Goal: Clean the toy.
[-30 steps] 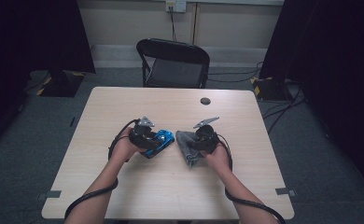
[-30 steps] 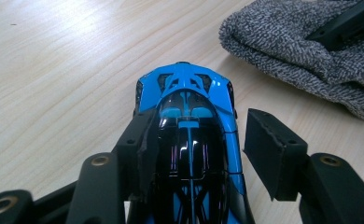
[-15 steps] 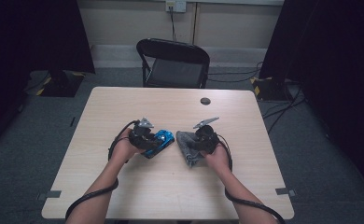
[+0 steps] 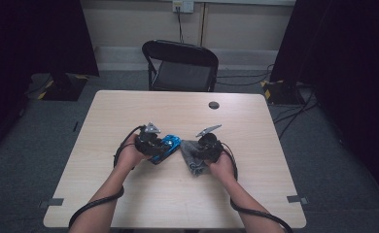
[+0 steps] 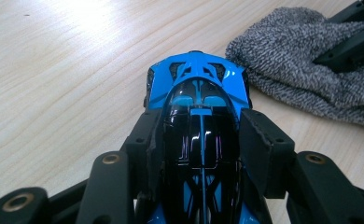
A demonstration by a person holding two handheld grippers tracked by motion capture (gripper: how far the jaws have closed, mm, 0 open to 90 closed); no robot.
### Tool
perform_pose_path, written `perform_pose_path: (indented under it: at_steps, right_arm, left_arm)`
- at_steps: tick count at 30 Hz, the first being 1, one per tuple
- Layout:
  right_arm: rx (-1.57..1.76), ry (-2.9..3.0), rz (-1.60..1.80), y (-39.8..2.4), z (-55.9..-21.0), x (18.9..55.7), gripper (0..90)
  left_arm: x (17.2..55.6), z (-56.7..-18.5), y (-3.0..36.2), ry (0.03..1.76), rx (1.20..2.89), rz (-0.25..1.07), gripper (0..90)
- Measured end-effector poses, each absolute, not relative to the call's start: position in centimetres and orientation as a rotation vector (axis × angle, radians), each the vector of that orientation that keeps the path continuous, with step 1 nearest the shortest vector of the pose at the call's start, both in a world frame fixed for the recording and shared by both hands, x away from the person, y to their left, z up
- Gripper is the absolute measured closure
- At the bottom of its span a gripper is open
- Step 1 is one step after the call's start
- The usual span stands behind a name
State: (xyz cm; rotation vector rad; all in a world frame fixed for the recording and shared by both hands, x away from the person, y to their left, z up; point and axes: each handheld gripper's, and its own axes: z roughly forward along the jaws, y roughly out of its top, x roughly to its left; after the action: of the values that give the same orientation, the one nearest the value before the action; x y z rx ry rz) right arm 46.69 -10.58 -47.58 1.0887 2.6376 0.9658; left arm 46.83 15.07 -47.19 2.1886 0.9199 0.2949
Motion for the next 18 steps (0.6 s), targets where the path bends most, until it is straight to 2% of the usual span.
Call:
perform_pose_path:
  at_steps: [18]
  right_arm:
    - [1.025,2.693,0.988,-8.5,-47.7,44.7,76.2]
  left_arm:
    - [46.8,-47.2,15.3,0.909,2.189,0.293,51.0]
